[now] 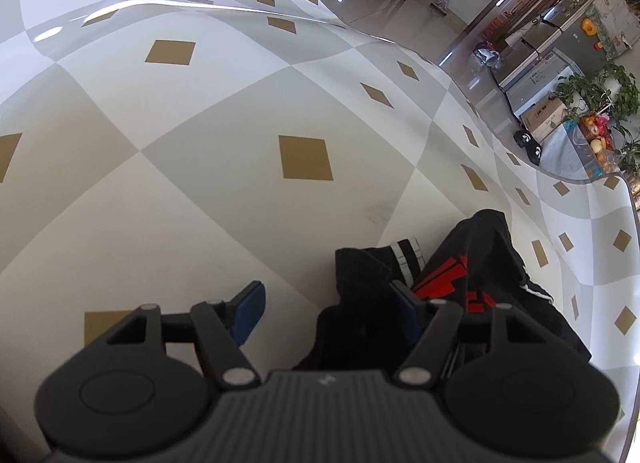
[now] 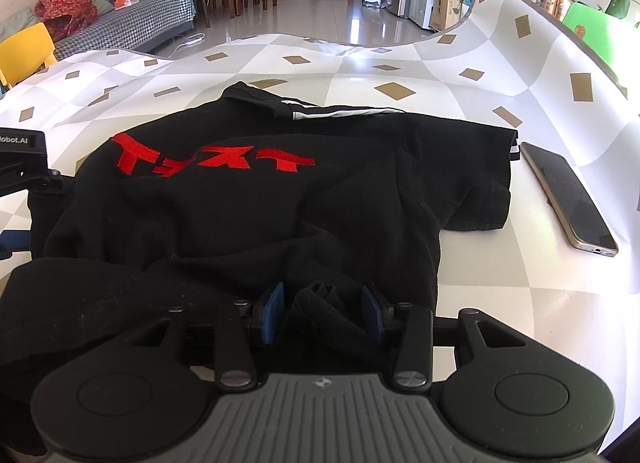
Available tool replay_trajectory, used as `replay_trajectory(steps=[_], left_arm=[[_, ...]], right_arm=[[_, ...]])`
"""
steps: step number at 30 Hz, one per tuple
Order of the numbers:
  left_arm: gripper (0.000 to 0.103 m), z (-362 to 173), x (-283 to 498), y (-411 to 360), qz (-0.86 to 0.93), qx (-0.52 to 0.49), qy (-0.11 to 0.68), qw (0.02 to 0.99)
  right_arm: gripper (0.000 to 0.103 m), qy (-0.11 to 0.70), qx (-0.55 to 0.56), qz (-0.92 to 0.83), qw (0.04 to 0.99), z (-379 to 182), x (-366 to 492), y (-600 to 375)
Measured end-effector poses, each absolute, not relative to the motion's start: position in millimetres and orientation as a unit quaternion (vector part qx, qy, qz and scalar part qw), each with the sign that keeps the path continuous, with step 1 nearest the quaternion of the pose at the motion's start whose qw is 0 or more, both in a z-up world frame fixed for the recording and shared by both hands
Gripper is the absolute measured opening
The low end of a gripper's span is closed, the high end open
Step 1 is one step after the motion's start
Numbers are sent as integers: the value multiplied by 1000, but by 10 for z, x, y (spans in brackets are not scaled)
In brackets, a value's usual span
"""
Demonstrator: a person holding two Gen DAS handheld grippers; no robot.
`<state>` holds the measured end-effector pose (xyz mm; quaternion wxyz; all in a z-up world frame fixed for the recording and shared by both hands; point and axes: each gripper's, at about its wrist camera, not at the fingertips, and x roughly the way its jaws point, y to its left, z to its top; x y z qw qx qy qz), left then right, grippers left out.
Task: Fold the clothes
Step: 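Hold the T-shirt hem with the right tool while the left tool moves beside it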
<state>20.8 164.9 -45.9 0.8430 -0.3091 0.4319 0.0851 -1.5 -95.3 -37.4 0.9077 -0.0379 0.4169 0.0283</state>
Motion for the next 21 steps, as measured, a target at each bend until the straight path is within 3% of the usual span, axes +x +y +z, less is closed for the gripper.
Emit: replay_trajectory(steps=[2,6,11,21], left_arm=[[58,-460,237,1615,79,-302,435,845],[25,-475,251,1561,59,-297,443,844],[9,-390,214,1445,59,-252,435,863],[5,-129,68,1264,136,-95,383,909]], right_arm=[[42,417,-38,28,908,-374,-15,-951],[42,416,-39,27,908,-375,-16,-947],[42,414,-40,26,909,-380,-19,-949],[43,410,-34,25,911,-383,-8,-997]])
